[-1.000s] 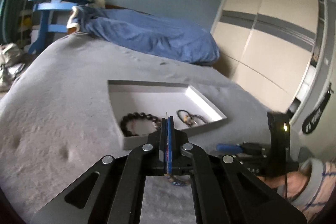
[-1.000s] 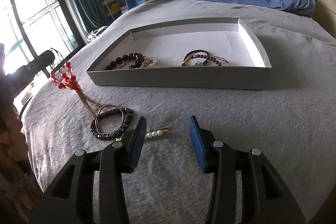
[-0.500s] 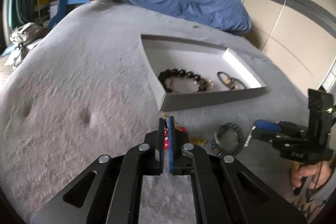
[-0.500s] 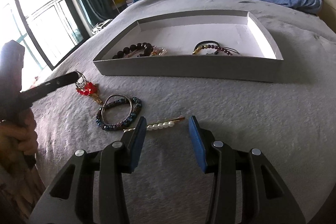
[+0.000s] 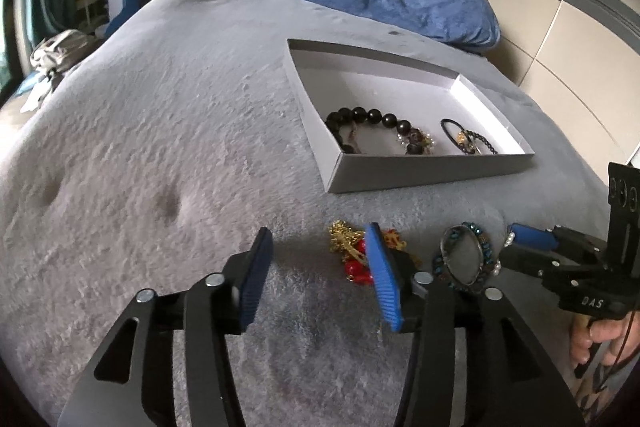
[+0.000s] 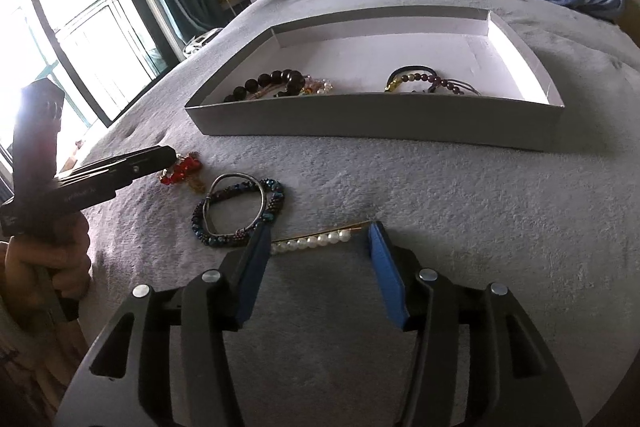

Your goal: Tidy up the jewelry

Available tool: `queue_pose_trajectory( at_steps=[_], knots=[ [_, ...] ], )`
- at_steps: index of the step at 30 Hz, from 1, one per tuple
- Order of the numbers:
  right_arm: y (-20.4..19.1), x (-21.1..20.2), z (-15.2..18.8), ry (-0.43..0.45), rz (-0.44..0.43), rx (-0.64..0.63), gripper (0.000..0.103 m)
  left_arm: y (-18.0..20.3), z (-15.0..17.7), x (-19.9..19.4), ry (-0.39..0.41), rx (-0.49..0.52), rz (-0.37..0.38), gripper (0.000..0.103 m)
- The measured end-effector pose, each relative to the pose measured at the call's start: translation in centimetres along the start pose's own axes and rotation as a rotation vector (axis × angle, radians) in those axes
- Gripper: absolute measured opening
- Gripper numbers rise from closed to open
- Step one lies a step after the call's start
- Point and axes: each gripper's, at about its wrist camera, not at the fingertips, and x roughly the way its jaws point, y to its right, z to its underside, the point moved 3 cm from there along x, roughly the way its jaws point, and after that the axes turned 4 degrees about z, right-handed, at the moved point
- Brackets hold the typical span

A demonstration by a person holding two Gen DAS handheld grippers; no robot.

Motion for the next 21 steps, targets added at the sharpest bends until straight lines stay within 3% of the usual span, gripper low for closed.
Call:
queue_pose_trajectory(
  at_steps=[1, 2, 6, 7, 8, 15, 21],
  knots=[
    [0.0, -0.1, 0.0, 0.005, 0.007, -0.001, 0.048, 0.0, 0.0, 0.0, 0.0, 0.0, 0.0, 0.052],
    [0.1, -0.1, -0.1, 0.01, 0.016, 0.005, 0.035, 0.0, 0.0, -0.1, 0.003, 0.001, 0.001, 0.052],
    [1.3, -0.3, -0.2, 0.024, 0.011, 0.056, 0.022, 0.1, 0.1, -0.5, 0.013, -0.003, 0.022, 0.052],
    [1.5, -0.4, -0.3, 0.024, 0.017, 0.064, 0.005, 0.1, 0.1, -0.6, 0.017, -0.004, 0.029, 0.052],
    [1.6, -0.4, -0.3, 0.027, 0.022, 0.069, 0.002, 0.2, 0.1, -0.8, 0.022, -0.007, 0.043, 0.052],
    [2.4, -0.5, -0.4, 0.03, 0.039, 0.113, 0.002, 0.9, 0.2, -0.5, 0.001, 0.002, 0.087, 0.055],
    [1.5, -0.3, -0.2, 0.019, -0.007, 0.101, 0.015, 2.0, 0.7, 0.9, -0.054, 0.058, 0.06, 0.053]
  ],
)
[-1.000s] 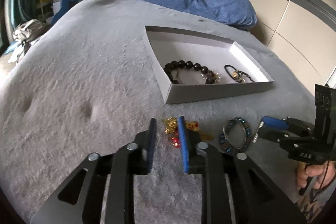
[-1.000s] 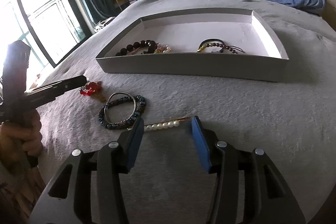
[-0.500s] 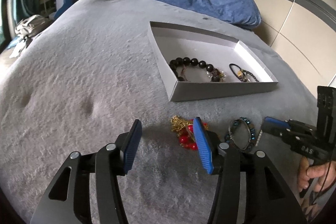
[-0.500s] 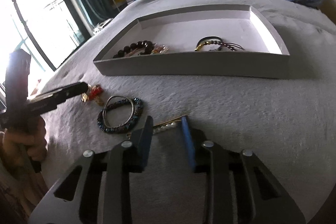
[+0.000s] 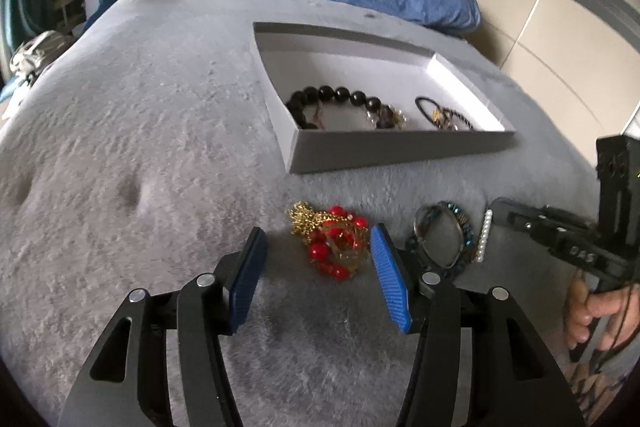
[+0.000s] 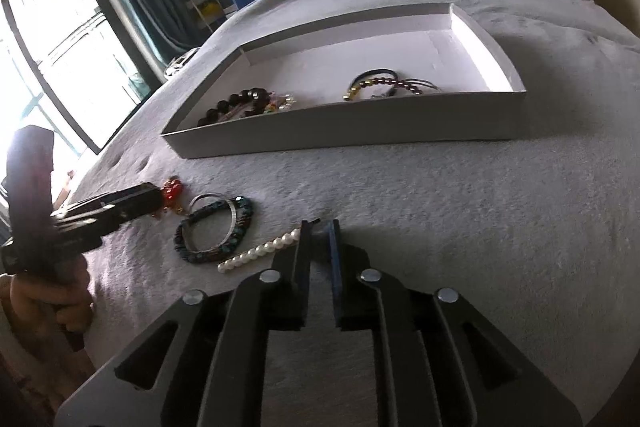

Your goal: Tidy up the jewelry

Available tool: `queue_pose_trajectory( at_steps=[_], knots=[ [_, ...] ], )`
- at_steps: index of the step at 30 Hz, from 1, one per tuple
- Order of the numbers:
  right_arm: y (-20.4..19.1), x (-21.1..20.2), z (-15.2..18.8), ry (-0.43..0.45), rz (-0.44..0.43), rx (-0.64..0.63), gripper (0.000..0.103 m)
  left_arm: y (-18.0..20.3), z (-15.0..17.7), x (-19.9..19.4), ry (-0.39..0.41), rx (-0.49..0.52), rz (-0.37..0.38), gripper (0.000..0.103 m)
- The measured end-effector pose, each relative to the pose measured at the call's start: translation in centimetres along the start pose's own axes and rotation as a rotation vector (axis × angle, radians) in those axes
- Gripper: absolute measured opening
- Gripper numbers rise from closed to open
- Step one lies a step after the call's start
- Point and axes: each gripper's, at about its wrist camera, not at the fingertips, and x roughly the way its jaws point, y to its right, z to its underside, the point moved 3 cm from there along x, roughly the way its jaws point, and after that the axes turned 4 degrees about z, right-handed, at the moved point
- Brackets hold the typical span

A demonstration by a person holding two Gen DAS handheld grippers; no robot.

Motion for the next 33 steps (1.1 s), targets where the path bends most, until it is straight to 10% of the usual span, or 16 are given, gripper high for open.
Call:
queue_pose_trajectory(
  at_steps=[3, 15, 23, 30, 33],
  knots=[
    [-0.9, 0.1, 0.1, 0.0, -0.028, -0.026, 0.038, 0.5, 0.1, 0.1, -0.005, 0.036, 0.003, 0.026],
    [-3.1, -1.1, 0.3, 0.036, -0.08, -0.09, 0.039, -0.7, -1.4, -3.0, 0.159, 0.008, -0.028, 0.025],
    [-5.8, -0.3, 1.2, 0.004, -0.038, -0.23, 0.085, -1.4, -1.7, -3.6, 0.181, -0.019, -0.028, 0.025],
    [-6.3, 1.3, 1.2, -0.043, 0.005, -0.268, 0.085, -1.4, -1.6, -3.9, 0.19, -0.018, -0.026, 0.025],
    [-6.0, 1.4, 1.1, -0.04, 0.013, -0.262, 0.067, -1.5, -1.7, -4.2, 0.198, -0.025, -0.028, 0.025]
  ],
)
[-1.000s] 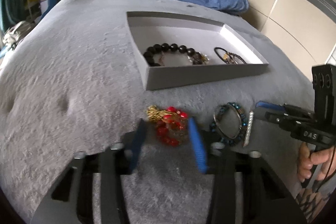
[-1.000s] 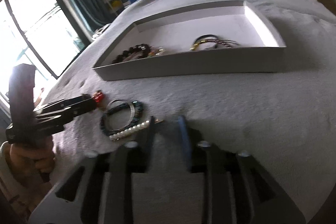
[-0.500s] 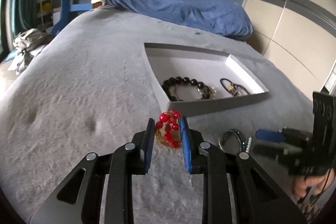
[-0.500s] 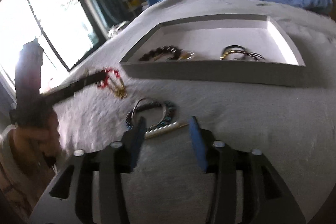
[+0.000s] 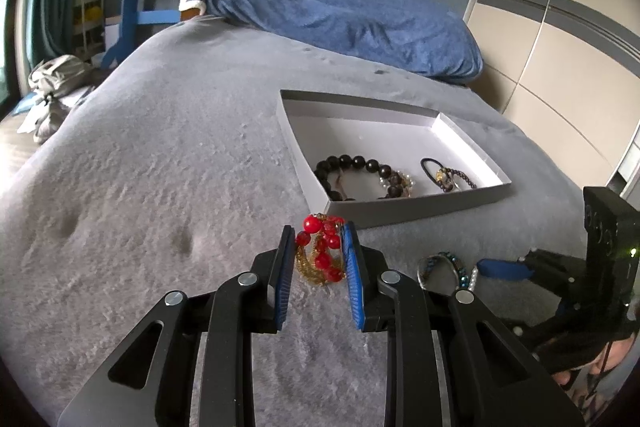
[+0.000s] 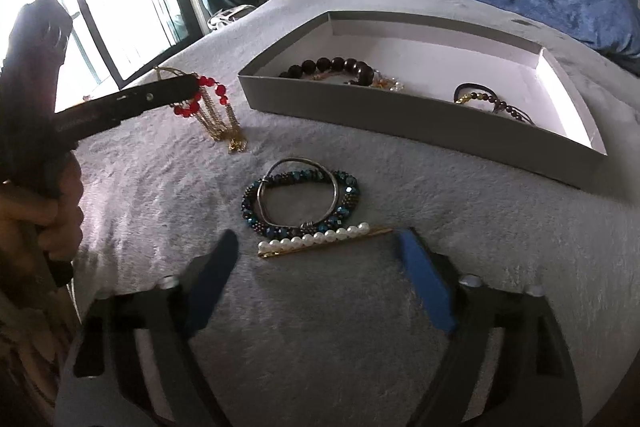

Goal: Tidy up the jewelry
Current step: 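Carry the tassel to the tray with the left tool while the right tool grasps the pearl clip, then open both tools over the tray to release the tassel piece and pearl clip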

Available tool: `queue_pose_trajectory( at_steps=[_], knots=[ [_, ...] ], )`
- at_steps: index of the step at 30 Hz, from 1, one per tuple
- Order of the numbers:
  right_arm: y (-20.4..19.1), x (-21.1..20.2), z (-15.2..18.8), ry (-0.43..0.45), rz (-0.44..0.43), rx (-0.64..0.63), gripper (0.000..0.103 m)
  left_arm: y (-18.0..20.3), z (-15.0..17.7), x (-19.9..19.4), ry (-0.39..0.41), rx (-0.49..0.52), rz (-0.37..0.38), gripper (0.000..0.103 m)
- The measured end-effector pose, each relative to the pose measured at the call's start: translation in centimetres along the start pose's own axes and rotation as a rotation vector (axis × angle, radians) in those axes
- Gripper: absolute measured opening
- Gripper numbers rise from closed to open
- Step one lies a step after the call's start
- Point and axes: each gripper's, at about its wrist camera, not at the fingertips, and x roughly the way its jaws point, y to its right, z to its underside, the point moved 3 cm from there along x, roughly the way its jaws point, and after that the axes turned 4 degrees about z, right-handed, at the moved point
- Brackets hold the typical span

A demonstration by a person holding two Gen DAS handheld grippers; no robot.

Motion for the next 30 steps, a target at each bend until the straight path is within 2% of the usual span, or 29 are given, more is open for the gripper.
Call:
queue_pose_trajectory(
  at_steps=[3, 11, 20, 26, 30],
  knots=[
    [0.4, -0.5, 0.0, 0.02, -0.022, 0.019, 0.066, 0.1, -0.4, -0.4, 0.014, -0.002, 0.005, 0.025],
    [0.9, -2.6, -0.3, 0.085, -0.015, 0.031, 0.066, 1.3, -1.6, -1.0, 0.047, 0.005, 0.03, 0.025],
    [4.8, -5.2, -2.4, 0.199, 0.031, 0.146, 0.066, 3.6, -3.3, -0.5, 0.068, 0.037, 0.067, 0.025],
    [7.2, -6.4, -4.3, 0.246, 0.056, 0.177, 0.066, 5.7, -5.8, 0.1, 0.111, 0.065, 0.1, 0.025],
    [8.6, -6.1, -5.6, 0.249, 0.072, 0.174, 0.066, 7.2, -7.8, 0.1, 0.166, 0.051, 0.163, 0.025]
  ],
)
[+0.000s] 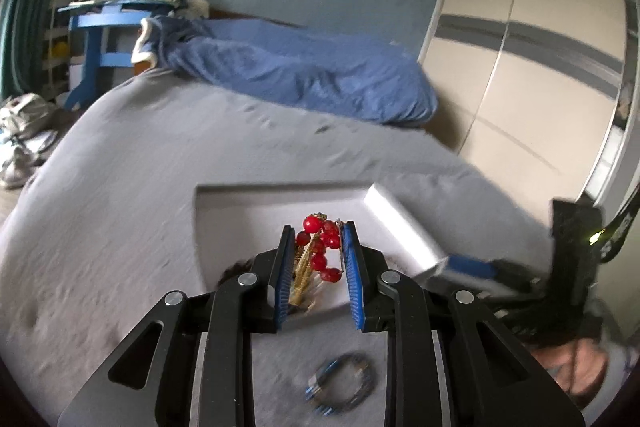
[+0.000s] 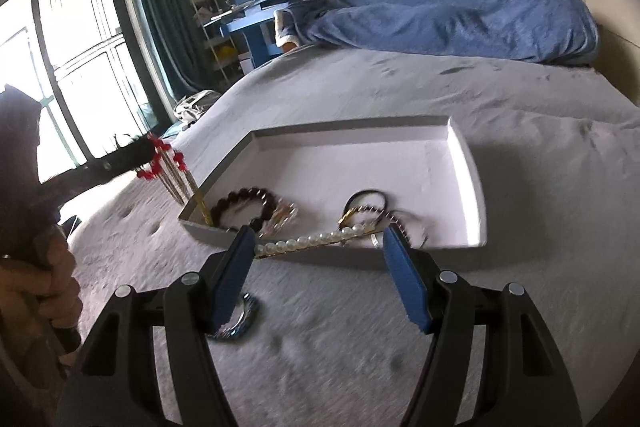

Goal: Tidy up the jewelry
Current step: 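Open both tools over the tray to release the tassel piece and pearl clip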

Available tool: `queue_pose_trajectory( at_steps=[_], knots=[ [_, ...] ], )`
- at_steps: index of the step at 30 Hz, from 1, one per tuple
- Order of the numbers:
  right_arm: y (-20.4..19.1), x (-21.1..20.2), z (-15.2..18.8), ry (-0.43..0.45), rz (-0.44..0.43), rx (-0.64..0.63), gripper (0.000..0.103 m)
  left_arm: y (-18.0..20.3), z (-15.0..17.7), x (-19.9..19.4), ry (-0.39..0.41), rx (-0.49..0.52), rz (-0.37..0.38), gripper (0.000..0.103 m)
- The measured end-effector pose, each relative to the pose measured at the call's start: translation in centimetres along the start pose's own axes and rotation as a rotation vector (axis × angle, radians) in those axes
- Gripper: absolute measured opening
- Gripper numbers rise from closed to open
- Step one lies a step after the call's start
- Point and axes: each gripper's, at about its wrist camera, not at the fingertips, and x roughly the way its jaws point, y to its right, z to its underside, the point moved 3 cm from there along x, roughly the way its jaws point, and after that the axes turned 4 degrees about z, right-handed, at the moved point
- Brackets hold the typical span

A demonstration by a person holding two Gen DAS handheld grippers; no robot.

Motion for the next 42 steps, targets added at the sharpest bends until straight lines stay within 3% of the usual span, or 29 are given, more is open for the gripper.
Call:
queue_pose_trajectory(
  at_steps=[2, 8, 15, 25, 27, 33, 42],
  knots=[
    [0.5, 0.4, -0.4, 0.0, 0.007, 0.0, 0.066, 0.6, -1.1, 0.2, 0.035, -0.011, 0.04, 0.025],
    [1.3, 1.8, -1.4, 0.009, 0.012, 0.013, 0.066, 1.2, -2.5, 1.7, 0.061, -0.006, 0.042, 0.025],
    [1.4, 4.5, -1.0, -0.034, 0.045, -0.013, 0.066, -0.6, 0.5, 7.3, -0.093, -0.027, -0.027, 0.025],
    [2.1, 6.2, 0.7, -0.082, 0.1, -0.015, 0.066, -1.1, 3.2, 9.4, -0.209, -0.012, -0.065, 0.026],
    [2.0, 6.2, 0.7, -0.082, 0.102, -0.02, 0.066, -1.3, 3.5, 9.7, -0.225, -0.017, -0.075, 0.029],
    [1.8, 5.9, 0.8, -0.067, 0.1, -0.03, 0.075, -0.8, 3.5, 9.1, -0.203, 0.002, -0.07, 0.053],
    [1.0, 4.5, 1.0, -0.016, 0.086, -0.032, 0.079, -0.2, 3.3, 7.7, -0.157, 0.025, -0.07, 0.073]
  ],
)
